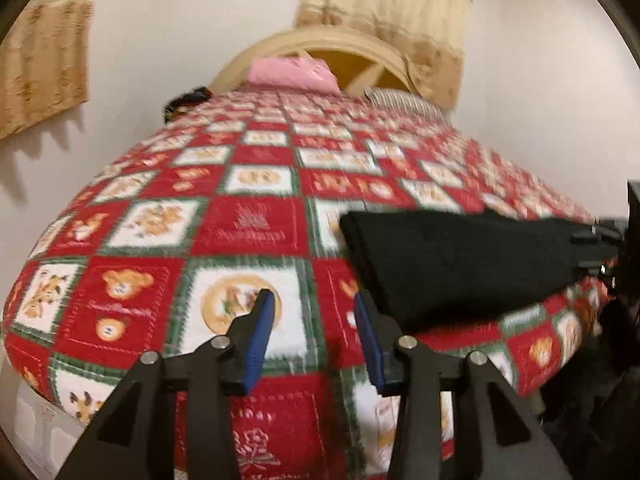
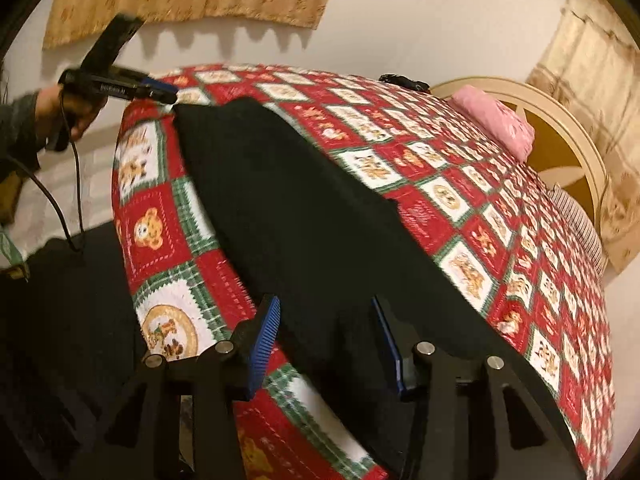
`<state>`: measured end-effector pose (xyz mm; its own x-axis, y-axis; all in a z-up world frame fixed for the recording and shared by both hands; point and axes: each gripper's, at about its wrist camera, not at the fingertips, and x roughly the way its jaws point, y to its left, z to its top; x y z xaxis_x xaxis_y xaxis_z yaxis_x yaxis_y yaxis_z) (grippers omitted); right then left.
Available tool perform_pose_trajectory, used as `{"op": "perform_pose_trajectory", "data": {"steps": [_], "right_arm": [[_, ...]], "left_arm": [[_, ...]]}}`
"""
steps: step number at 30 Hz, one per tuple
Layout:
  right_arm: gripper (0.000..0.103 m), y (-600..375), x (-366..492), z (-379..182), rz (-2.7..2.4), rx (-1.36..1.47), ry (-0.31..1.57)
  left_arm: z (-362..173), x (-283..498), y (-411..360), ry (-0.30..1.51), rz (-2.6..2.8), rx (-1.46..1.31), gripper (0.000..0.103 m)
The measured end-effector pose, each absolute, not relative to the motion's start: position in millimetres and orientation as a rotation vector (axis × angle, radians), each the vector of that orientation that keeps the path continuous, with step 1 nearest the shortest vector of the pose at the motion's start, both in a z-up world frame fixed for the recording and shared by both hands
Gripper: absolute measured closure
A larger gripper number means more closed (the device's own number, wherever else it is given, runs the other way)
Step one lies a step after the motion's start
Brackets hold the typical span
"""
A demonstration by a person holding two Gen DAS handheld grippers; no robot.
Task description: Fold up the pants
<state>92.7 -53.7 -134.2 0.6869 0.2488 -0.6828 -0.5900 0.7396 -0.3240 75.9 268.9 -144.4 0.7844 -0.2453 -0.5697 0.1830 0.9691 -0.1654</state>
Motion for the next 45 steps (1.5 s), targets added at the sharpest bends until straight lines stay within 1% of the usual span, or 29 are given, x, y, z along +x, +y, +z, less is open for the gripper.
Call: {"op": "perform_pose_trajectory", "data": {"steps": [5,7,11,16,20,21,22,23,24,25,32,38,41,44,45], "right_arm": [[0.055,-68,127,-113,0.496,-0.412,0.669],[0.055,-72,150,-107,0.502,-0.309,0.688],[0.055,-76,198,-104,0.499,-0.146,0.733],[0.055,-85,264,-127,0.489,0.080,0.889],[0.055,-94,302,-161,0.539,0.304,1.067],[0.063,-94,307,-170,0.561,0.361,1.097],[0.077,-94,310,-175,0.593,0.411,1.115],[0.081,-94,311,-178,0.608,0.437,1.122],[0.091,-95,311,-178,0.605,0.459,1.118],[0.096,-96,311,-178,0.616,0.485,1.114],[0.098,-101,297,-138,0.609,0.471,0.957],[0.098,-101,317,-178,0.523,0.441,1.033],[0.098,-107,318,-182,0.552,0.479,1.023],[0.089,-113,303,-167,0.567,0.437,0.989],[0.073,-115,296,-161,0.566,0.405,0.983]], "left_arm": [[-121,84,232,0.563,-0.327,-0.071,0.058],[-117,93,204,0.567,-0.393,-0.047,0.055],[-123,110,167,0.595,-0.466,-0.007,0.055],[-148,124,152,0.684,-0.444,0.032,0.055],[-161,124,159,0.717,-0.447,-0.002,0.055],[-162,122,160,0.712,-0.455,-0.011,0.055],[-162,122,162,0.711,-0.460,-0.016,0.055],[-161,122,161,0.711,-0.462,-0.019,0.055],[-161,123,160,0.712,-0.461,-0.021,0.055],[-160,123,160,0.713,-0.460,-0.026,0.055],[-163,125,154,0.711,-0.442,-0.015,0.054],[-163,125,152,0.707,-0.428,-0.002,0.054],[-161,123,153,0.710,-0.424,-0.006,0.053],[-157,119,152,0.704,-0.409,0.001,0.050],[-156,117,152,0.697,-0.406,-0.005,0.046]]}}
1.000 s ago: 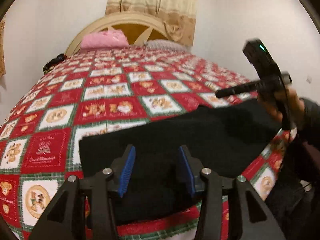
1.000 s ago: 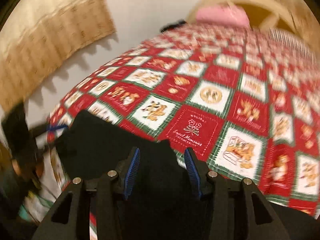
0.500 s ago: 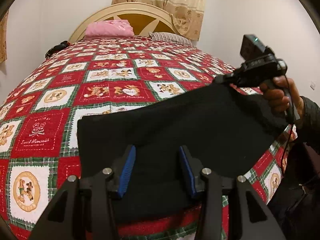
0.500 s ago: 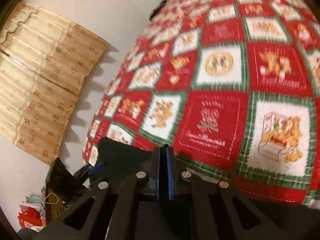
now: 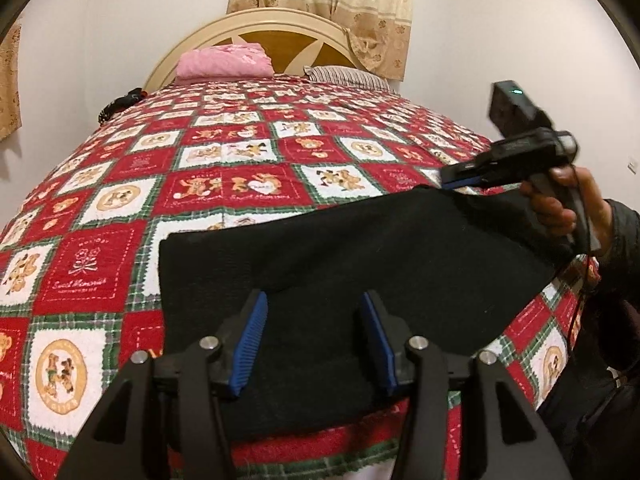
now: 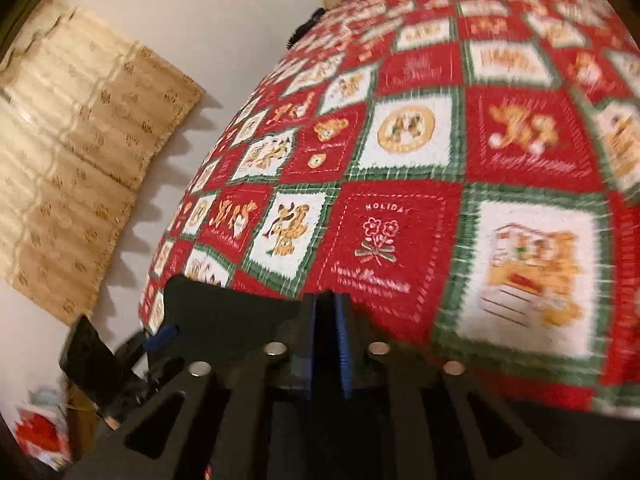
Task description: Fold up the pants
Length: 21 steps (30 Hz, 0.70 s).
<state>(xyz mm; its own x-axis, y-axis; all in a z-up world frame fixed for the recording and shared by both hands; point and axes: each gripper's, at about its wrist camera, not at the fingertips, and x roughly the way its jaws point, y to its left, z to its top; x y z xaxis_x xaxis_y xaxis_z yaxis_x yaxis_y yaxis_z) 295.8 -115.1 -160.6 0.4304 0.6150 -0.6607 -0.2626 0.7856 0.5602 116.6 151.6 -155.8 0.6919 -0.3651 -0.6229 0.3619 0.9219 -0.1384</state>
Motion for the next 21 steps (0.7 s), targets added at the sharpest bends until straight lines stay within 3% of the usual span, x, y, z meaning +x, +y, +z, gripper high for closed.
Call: {"op": "perform_pose_trajectory", "data": {"steps": [1,2,6,12,21], "right_arm": [[0.055,-118,287,-155,0.572,0.385,0.978],[0.051,-122,277,-149,0.572,0.379,0.967],[0.051,-131,237,-138,0.544,0.307,0.925],[0.051,-128,221,-167,0.455,0.227,0.951],[0.051,-177,179,-139,0.350,0.181,0.846]], "left_arm": [[-155,115,151,0.692,-0.405,-0.009,0.042],[-155,113,151,0.687,-0.401,-0.012,0.041],[-159,111,143,0.693,-0.402,-0.001,0.037],[-149,113,124,0.707,-0.402,0.037,0.037],[-126,109,55,0.686,-0.580,0.105,0.036]]}}
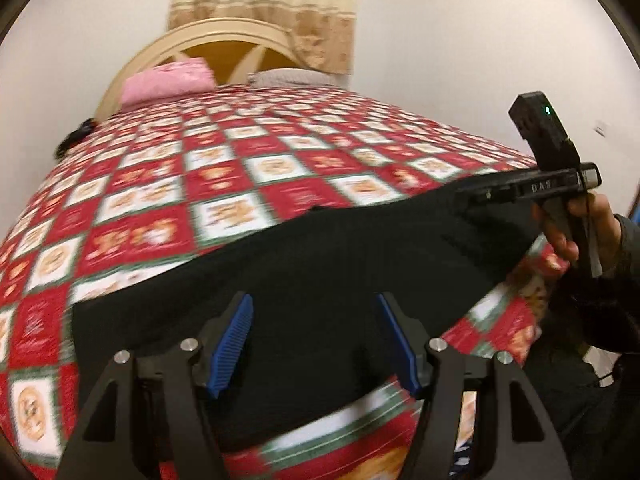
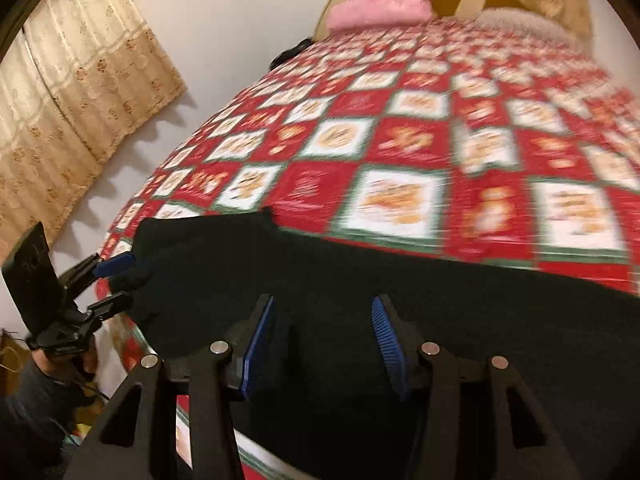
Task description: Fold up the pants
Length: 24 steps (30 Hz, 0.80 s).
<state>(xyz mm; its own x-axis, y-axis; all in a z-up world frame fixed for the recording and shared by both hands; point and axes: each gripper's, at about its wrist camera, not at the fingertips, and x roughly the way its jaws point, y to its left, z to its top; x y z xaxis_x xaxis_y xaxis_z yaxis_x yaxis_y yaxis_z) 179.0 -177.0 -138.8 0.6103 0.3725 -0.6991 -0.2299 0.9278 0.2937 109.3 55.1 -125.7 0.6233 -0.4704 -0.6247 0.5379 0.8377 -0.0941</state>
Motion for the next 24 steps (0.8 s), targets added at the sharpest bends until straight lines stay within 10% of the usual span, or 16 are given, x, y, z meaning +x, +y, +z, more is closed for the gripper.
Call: {"op": "perform_pose_trajectory", "data": {"steps": [24], "right_arm": [[0.051,-365,25,-148,-0.224,0.099,0.834]], "left_arm": [[-126,95,-191,0.714,-1.109,0.266,0.036]]}}
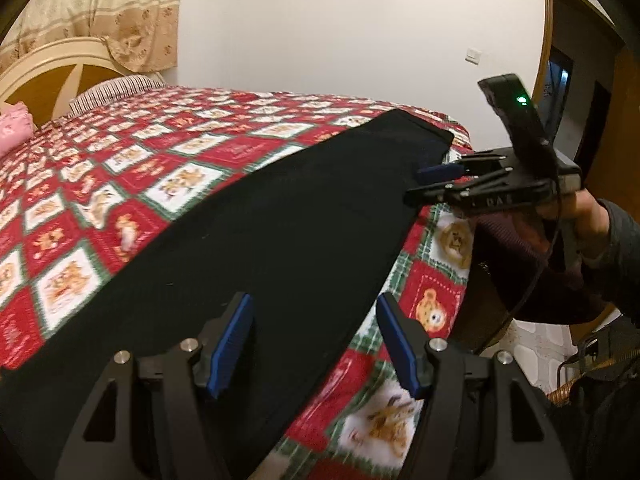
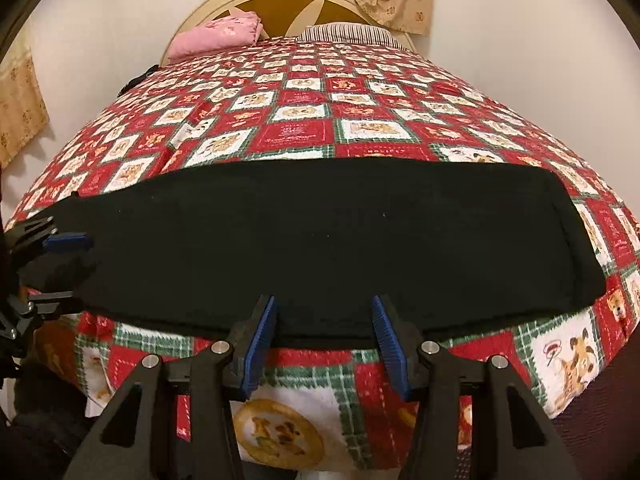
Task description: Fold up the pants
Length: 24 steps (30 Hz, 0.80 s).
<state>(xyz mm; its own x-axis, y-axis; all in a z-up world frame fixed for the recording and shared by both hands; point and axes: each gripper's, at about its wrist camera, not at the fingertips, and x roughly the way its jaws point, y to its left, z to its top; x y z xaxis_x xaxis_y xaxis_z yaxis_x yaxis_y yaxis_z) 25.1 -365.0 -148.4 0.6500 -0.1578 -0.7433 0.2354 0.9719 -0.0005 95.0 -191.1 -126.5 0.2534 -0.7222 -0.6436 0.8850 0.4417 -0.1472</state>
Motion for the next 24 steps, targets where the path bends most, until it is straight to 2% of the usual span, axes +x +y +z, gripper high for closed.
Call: {"op": "perform_pose_trajectory", "data": {"steps": [8,10,14,19,20,22,24], "right_arm": [[0.052,-364,22,-139,-0.189,0.066,0.840],[0.052,-373,18,-126,-0.210,0.074,0.790],[0.052,-424,13,-93,-0.344,0.135,0.683],[0.052,-497,22,-83,-0.546,0.190,0.659],[0.053,-515,27,-87,-0.567,0.224,0.677],[0.070,-537,36,-97,-0.586,0.267,0.724],[0.073,-551,40,-110,-0.582,0.311,0.764]], "left_arm": [[-135,94,-222,0.736,-1.151,0.278,0.036],[-138,91,-224,0.742,-1.152,0.284,0.031],[-139,89,-223,0.749,-1.160,0.279,0.028],[-140,89,-223,0.756,-1.157,0.265,0.028],[-141,89,-223,0.756,-1.155,0.266,0.028],[-140,88,-223,0.753,-1.152,0.270,0.028],[-141,89,-224,0.754,-1.150,0.271,0.028]]}}
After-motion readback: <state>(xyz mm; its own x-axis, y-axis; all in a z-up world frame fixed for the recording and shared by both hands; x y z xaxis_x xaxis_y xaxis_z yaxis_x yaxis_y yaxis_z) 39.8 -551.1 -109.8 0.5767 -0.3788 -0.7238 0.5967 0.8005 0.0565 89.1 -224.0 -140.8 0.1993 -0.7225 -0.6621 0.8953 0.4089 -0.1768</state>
